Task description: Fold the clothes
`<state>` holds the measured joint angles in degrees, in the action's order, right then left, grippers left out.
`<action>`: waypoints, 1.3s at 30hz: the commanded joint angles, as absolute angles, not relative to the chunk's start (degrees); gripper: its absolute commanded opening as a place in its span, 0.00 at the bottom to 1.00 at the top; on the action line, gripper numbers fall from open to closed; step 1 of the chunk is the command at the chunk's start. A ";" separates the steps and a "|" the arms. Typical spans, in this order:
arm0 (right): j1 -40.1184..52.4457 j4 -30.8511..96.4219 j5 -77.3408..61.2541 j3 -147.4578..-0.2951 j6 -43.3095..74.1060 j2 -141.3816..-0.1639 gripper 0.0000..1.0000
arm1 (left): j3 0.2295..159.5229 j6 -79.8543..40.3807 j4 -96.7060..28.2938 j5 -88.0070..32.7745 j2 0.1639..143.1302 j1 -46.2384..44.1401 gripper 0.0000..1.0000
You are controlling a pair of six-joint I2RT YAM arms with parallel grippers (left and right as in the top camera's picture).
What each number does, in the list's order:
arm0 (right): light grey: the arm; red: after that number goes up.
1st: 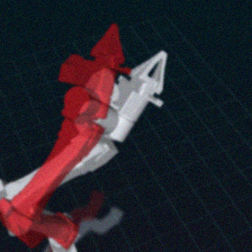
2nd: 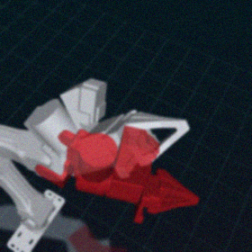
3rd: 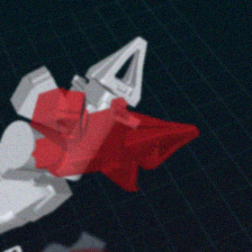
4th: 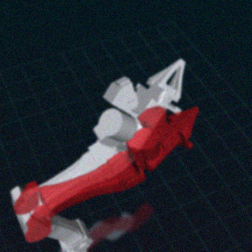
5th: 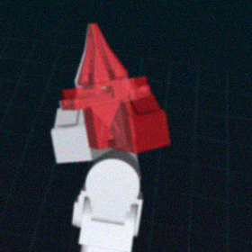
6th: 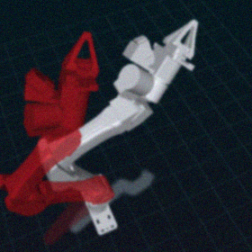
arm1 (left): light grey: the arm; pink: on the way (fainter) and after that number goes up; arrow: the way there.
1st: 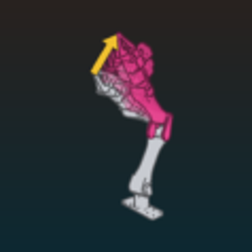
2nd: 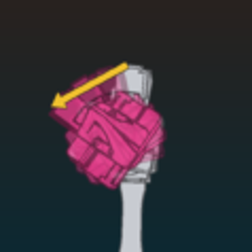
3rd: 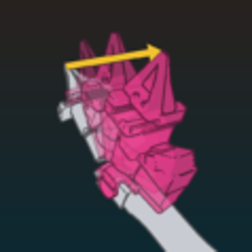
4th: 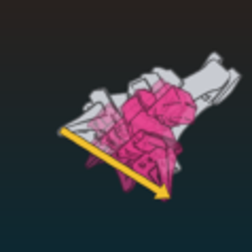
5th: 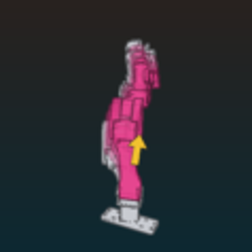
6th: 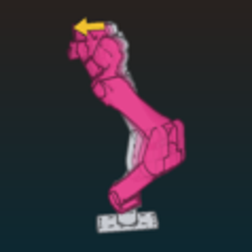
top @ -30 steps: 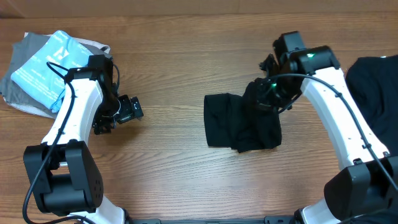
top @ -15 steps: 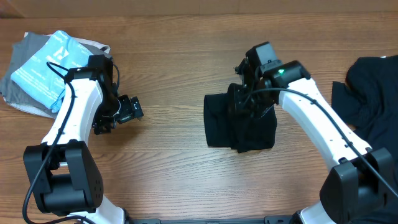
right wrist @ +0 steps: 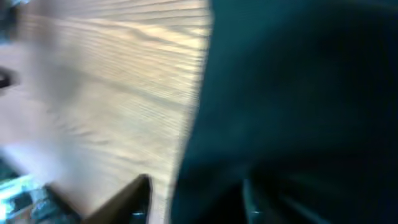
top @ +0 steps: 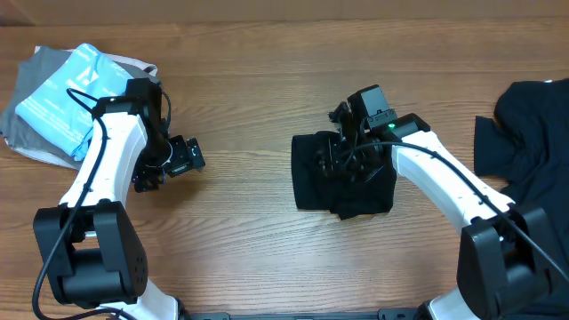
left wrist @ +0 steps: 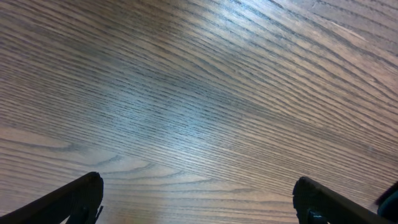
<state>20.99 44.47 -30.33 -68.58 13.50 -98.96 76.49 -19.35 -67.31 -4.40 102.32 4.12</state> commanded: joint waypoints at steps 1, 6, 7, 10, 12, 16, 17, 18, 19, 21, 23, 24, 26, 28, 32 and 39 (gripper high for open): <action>19.03 46.96 -43.48 -71.70 7.44 -97.93 0.64 | 77.41 -19.33 -67.22 -4.03 100.82 4.10 1.00; 13.39 56.14 -43.57 -76.88 5.28 -96.75 0.65 | 77.41 -19.33 -67.22 -4.01 100.82 4.12 1.00; 12.38 56.99 -43.57 -76.95 5.28 -96.51 0.64 | 77.41 -19.33 -67.22 -4.03 100.82 4.12 1.00; 10.37 59.53 -40.84 -76.93 5.30 -96.53 0.50 | 77.41 -19.33 -67.22 -4.03 100.82 4.10 1.00; 9.80 61.65 -37.17 -76.88 5.34 -96.55 0.17 | 77.41 -19.33 -67.22 -4.03 100.82 4.12 1.00; 10.55 63.44 -34.54 -76.09 6.02 -96.55 0.04 | 77.41 -19.33 -67.22 -4.03 100.82 4.10 1.00; 10.96 63.29 -34.52 -75.64 6.37 -96.57 0.04 | 77.41 -19.33 -67.22 -4.03 100.82 4.10 1.00; 11.44 63.09 -33.93 -74.91 7.94 -96.66 0.04 | 77.41 -19.33 -67.22 -4.03 100.82 4.12 1.00; 11.79 62.92 -33.12 -74.26 10.07 -96.73 0.04 | 77.41 -19.33 -67.22 -4.01 100.82 4.12 1.00; 12.67 61.43 -32.60 -72.27 12.34 -96.84 0.04 | 77.41 -19.33 -67.22 -4.03 100.82 4.10 1.00; 13.61 58.67 -32.58 -70.06 13.72 -97.01 0.04 | 77.41 -19.33 -67.22 -4.03 100.82 4.10 1.00; 14.02 57.10 -32.62 -68.95 14.72 -97.10 0.04 | 77.41 -19.33 -67.22 -4.03 100.82 4.10 1.00; 15.20 53.34 -32.64 -66.41 16.95 -97.25 0.04 | 77.41 -19.33 -67.22 -4.03 100.82 4.12 1.00; 16.71 49.39 -32.64 -63.46 19.40 -97.25 0.04 | 77.41 -19.33 -67.22 -4.03 100.82 4.12 1.00; 20.21 42.61 -33.30 -58.26 21.52 -97.25 0.04 | 77.41 -19.33 -67.22 -4.03 100.82 4.10 1.00; 25.10 32.49 -33.47 -52.05 22.59 -97.32 0.04 | 77.41 -19.33 -67.22 -4.03 100.82 4.10 1.00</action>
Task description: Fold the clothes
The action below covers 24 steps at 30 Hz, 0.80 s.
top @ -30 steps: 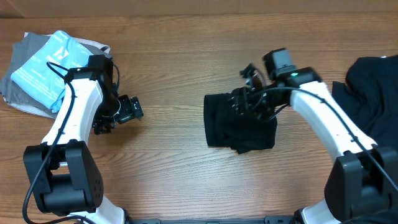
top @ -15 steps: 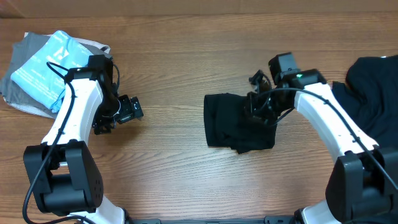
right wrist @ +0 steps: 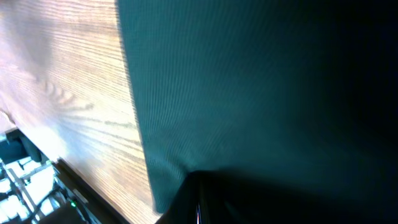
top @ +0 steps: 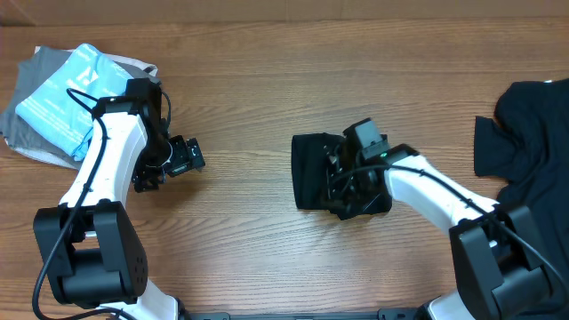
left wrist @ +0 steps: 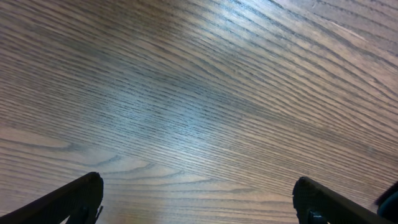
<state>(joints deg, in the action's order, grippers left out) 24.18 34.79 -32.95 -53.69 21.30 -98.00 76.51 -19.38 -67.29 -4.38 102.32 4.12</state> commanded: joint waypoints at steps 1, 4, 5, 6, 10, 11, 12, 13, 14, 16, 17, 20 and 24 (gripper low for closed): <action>25.06 32.21 -33.50 -52.05 22.59 -97.32 0.04 | 77.41 -19.33 -67.22 -4.03 100.82 4.12 1.00; 24.60 32.18 -34.46 -53.47 22.57 -97.17 0.04 | 77.41 -19.33 -67.22 -4.03 100.82 4.12 1.00; 24.29 32.34 -35.14 -54.35 22.55 -97.08 0.04 | 77.41 -19.33 -67.22 -4.03 100.82 4.10 1.00; 23.92 32.71 -35.94 -55.77 22.35 -96.79 0.04 | 77.41 -19.33 -67.22 -4.03 100.82 4.12 1.00; 21.98 36.14 -38.70 -63.16 21.15 -95.44 0.05 | 77.41 -19.33 -67.22 -4.03 100.82 4.10 1.00; 21.56 37.04 -39.20 -65.10 20.56 -95.18 0.05 | 77.41 -19.33 -67.22 -4.03 100.82 4.10 1.00; 21.21 38.20 -39.09 -67.31 20.53 -95.02 0.05 | 77.41 -19.33 -67.22 -4.03 100.82 4.12 1.00; 20.93 38.85 -39.11 -69.12 20.03 -94.98 0.04 | 77.41 -19.33 -67.22 -4.01 100.82 4.10 1.00; 20.75 39.13 -38.96 -70.61 19.90 -95.00 0.05 | 77.41 -19.33 -67.22 -4.01 100.82 4.12 1.00; 20.58 38.44 -37.91 -71.61 19.97 -94.98 0.05 | 77.41 -19.33 -67.22 -4.03 100.82 4.12 1.00; 20.58 37.63 -37.04 -71.61 19.99 -95.00 0.05 | 77.41 -19.33 -67.22 -4.01 100.82 4.12 1.00; 20.60 36.47 -32.99 -71.57 20.01 -95.88 0.05 | 77.41 -19.33 -67.22 -4.01 100.82 4.12 1.00; 20.60 35.03 -29.82 -71.48 20.23 -99.00 0.05 | 77.41 -19.33 -67.22 -4.03 100.82 4.10 1.00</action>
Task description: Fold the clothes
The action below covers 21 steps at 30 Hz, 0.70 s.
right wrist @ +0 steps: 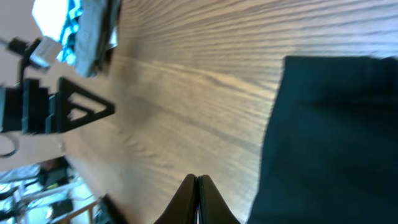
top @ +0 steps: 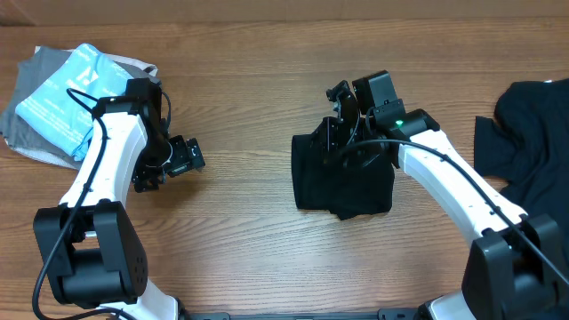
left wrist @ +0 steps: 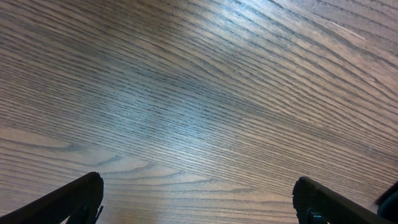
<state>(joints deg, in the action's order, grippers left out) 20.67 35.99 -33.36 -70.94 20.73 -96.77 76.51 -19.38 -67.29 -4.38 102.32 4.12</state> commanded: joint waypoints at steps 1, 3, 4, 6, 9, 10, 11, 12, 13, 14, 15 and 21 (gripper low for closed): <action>20.60 34.37 -29.36 -71.42 20.21 -100.49 0.05 | 77.41 -19.33 -67.22 -4.03 100.82 4.10 1.00; 20.60 32.88 -29.12 -71.33 20.18 -102.96 0.05 | 77.41 -19.33 -67.20 -4.03 100.82 4.12 1.00; 20.60 31.46 -29.12 -71.20 20.18 -104.51 0.06 | 77.41 -19.33 -67.22 -4.03 100.82 4.12 1.00; 20.60 29.19 -29.15 -71.16 20.18 -107.09 0.09 | 77.41 -19.33 -67.22 -4.03 100.82 4.12 1.00; 20.60 26.20 -29.67 -71.16 20.25 -110.85 0.08 | 77.41 -19.33 -67.22 -4.01 100.82 4.12 1.00; 20.62 25.54 -29.91 -71.16 20.58 -111.81 0.04 | 77.41 -19.33 -67.22 -4.03 100.82 4.12 1.00; 20.60 24.88 -30.44 -71.16 20.86 -112.27 0.04 | 77.41 -19.33 -67.22 -4.03 100.82 4.10 1.00; 20.60 24.36 -31.03 -71.16 20.84 -112.27 0.04 | 77.41 -19.33 -67.22 -4.03 100.82 4.12 1.00; 20.60 23.66 -31.20 -71.22 20.84 -112.20 0.04 | 77.41 -19.33 -67.22 -4.01 100.82 4.12 1.00; 20.60 23.09 -31.48 -71.44 20.82 -111.74 0.04 | 77.41 -19.33 -67.22 -4.03 100.82 4.10 1.00; 20.47 22.72 -31.73 -71.77 20.78 -111.39 0.04 | 77.41 -19.33 -67.22 -4.01 100.82 4.10 1.00; 15.70 29.87 -33.71 -78.59 19.31 -105.67 0.10 | 77.41 -19.33 -67.22 -4.03 100.82 4.12 1.00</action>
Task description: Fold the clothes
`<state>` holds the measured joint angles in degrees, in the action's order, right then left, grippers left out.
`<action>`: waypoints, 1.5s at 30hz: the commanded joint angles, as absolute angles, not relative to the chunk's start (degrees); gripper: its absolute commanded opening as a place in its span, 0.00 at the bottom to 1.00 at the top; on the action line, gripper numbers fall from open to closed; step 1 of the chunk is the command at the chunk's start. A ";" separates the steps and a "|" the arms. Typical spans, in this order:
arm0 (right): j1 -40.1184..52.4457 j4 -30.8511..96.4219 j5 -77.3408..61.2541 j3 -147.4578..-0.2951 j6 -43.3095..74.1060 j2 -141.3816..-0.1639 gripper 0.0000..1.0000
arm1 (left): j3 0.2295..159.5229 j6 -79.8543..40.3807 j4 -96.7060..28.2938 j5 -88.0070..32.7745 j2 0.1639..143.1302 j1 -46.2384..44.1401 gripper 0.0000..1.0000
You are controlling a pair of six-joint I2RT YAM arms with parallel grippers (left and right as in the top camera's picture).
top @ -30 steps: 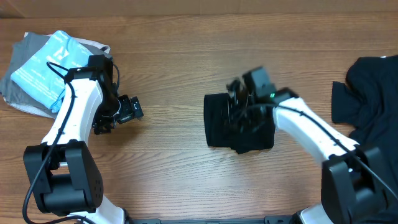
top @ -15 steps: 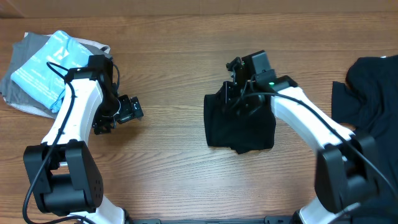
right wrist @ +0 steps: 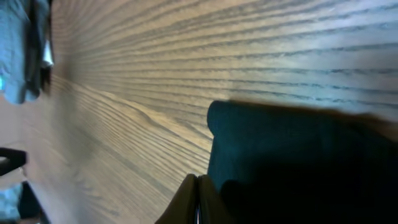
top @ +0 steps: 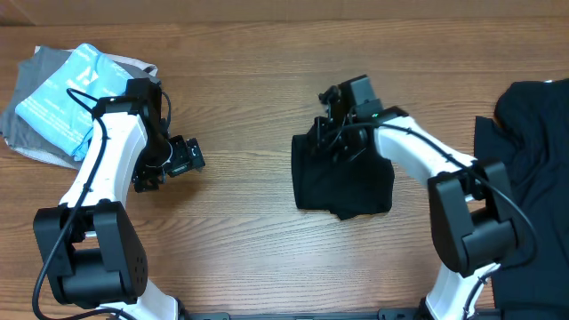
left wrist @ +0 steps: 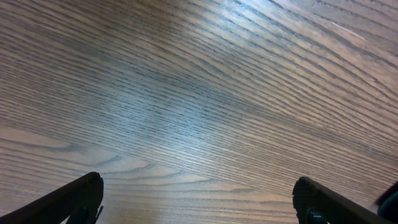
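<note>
A folded black garment [top: 345, 182] lies as a rough square at the table's middle. My right gripper [top: 327, 142] is over its upper-left corner. In the right wrist view that gripper [right wrist: 198, 178] is shut with nothing between its fingers, its tips just beside the dark cloth's [right wrist: 298, 162] edge. My left gripper [top: 169, 165] hangs over bare wood well to the left of the garment. Its fingers [left wrist: 81, 196] stand wide apart in the left wrist view, so the gripper [left wrist: 199, 194] is open and empty.
A heap of unfolded black clothes [top: 533, 133] lies at the right edge. A stack of folded grey and light-blue clothes [top: 67, 98] sits at the far left corner. The wooden table [top: 240, 240] shows between them.
My right gripper, still shut, has turned and come closer to the garment's upper-left corner; the cloth now looks nearer in its wrist view. The left arm has not moved.
My right gripper was first over the middle of the folded black garment. Then it was shut low on the garment's lower half. After that it stood shut above the upper edge, and now at the upper-left corner. The left gripper stayed open over bare wood throughout.
</note>
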<state>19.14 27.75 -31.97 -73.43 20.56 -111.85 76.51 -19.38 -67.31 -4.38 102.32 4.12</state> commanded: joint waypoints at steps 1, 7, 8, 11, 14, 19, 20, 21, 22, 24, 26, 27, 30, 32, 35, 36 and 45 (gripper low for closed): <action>14.46 31.99 -33.71 -79.92 19.31 -104.73 0.12 | 77.41 -19.33 -67.22 -4.03 100.82 4.12 1.00; 4.23 45.67 -33.47 -85.89 15.25 -99.63 0.69 | 77.41 -19.33 -67.22 -4.03 100.82 4.10 1.00; 2.26 46.87 -33.50 -85.97 14.96 -98.96 0.85 | 77.41 -19.33 -67.22 -4.03 100.82 4.10 1.00; -3.11 50.11 -33.52 -85.97 14.98 -98.30 1.00 | 77.41 -19.33 -67.22 -4.01 100.82 4.10 1.00; -7.51 52.80 -33.47 -85.84 14.96 -98.37 1.00 | 77.41 -19.33 -67.22 -4.01 100.82 4.12 1.00; -11.90 52.82 -33.47 -85.84 14.98 -98.37 1.00 | 77.41 -19.33 -67.22 -4.01 100.82 4.10 1.00; -12.36 52.84 -33.47 -85.84 14.96 -98.37 1.00 | 77.41 -19.33 -67.22 -4.01 100.82 4.12 1.00; -12.78 52.82 -33.47 -85.84 14.98 -98.37 1.00 | 77.41 -19.33 -67.22 -4.01 100.82 4.10 1.00; -13.04 52.84 -33.47 -85.84 14.98 -98.37 1.00 | 77.41 -19.33 -67.22 -4.03 100.82 4.12 1.00; -13.28 52.84 -33.26 -85.84 14.98 -98.37 1.00 | 77.41 -19.33 -67.22 -4.03 100.82 4.12 1.00; -13.26 52.86 -33.06 -85.84 14.96 -98.37 1.00 | 77.41 -19.33 -65.23 -3.95 100.82 4.10 1.00; -13.26 52.84 -33.04 -85.84 14.96 -98.37 1.00 | 77.41 -19.33 -62.78 -4.01 100.82 4.12 1.00; -13.26 52.84 -33.06 -85.84 14.96 -98.37 1.00 | 77.41 -19.14 -60.36 -9.82 100.82 4.10 1.00; -13.26 52.84 -33.06 -85.84 14.96 -98.37 1.00 | 77.41 -16.14 -61.58 -20.01 100.86 3.99 1.00; -13.26 52.84 -33.06 -85.84 14.96 -98.37 1.00 | 77.38 -15.11 -59.88 -33.82 100.86 1.85 0.64; -13.26 52.84 -33.06 -85.84 14.96 -98.37 1.00 | 77.38 -14.22 -58.48 -37.39 100.86 0.23 0.40; -13.26 52.84 -33.06 -85.84 14.96 -98.37 1.00 | 77.38 -20.69 -37.76 -44.07 100.97 -20.75 0.04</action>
<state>-13.30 53.12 -32.99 -85.49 15.46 -98.74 76.66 -17.30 -41.25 -38.35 102.32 -15.18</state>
